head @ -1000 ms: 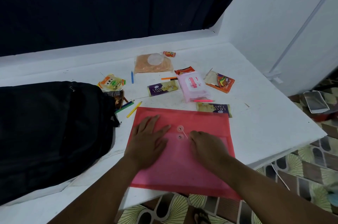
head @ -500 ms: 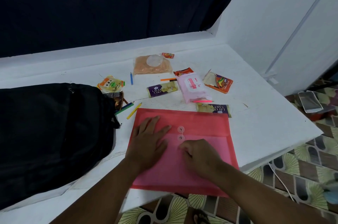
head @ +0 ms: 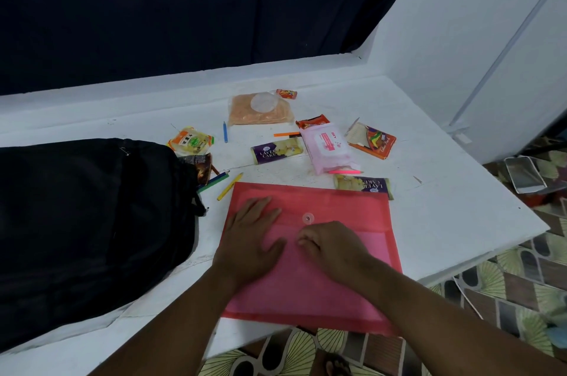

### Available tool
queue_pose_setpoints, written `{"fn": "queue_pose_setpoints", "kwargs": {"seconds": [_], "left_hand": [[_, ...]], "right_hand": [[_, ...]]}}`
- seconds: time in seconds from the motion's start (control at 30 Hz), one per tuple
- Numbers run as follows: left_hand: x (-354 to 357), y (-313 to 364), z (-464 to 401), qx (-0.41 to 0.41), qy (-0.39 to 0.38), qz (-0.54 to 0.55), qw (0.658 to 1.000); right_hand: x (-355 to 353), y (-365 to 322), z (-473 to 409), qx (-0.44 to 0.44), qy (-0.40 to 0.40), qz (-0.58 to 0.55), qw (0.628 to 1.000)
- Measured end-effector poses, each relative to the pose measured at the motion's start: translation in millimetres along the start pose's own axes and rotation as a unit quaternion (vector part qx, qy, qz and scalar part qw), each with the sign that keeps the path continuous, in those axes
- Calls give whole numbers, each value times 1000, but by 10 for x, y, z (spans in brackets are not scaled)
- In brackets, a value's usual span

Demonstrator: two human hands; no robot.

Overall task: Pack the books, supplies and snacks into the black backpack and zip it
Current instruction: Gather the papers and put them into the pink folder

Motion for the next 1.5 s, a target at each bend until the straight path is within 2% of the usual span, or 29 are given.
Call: {"fn": "queue_pose_setpoints", "kwargs": {"seconds": [0.2,0.47,0.6,1.03,1.3,1.5], "left_hand": [[8,4,-2,14,23,8,1000],[11,11,-3,14,10,-5,1000],[20,12,-13,15,10,-4,1000],[29,-23,-24,2,-7,-2,1000],[32,-5,-7,32,15,-29,999],[32,-8,4,32,16,-17,999]], "right_hand": [[-187,-2,-362,-16,-12,-2,1000],[-343,194,-621,62,-25,-54,996],[-332,230,-684,69,-35,-74,994],[-391,532,-686,125,-9,-53,991],[-418,264,-706,75,32,10,997],[-363,66,-794,65,1,2,998]]}}
Point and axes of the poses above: each hand's wrist, its own z-axis away from the middle knuckle, its own x-axis out of the palm, y = z × x, the point moved 3 cm from there along -z, towards the middle knuckle, and after that the axes turned 12 degrees about z, right-handed, at the moved point
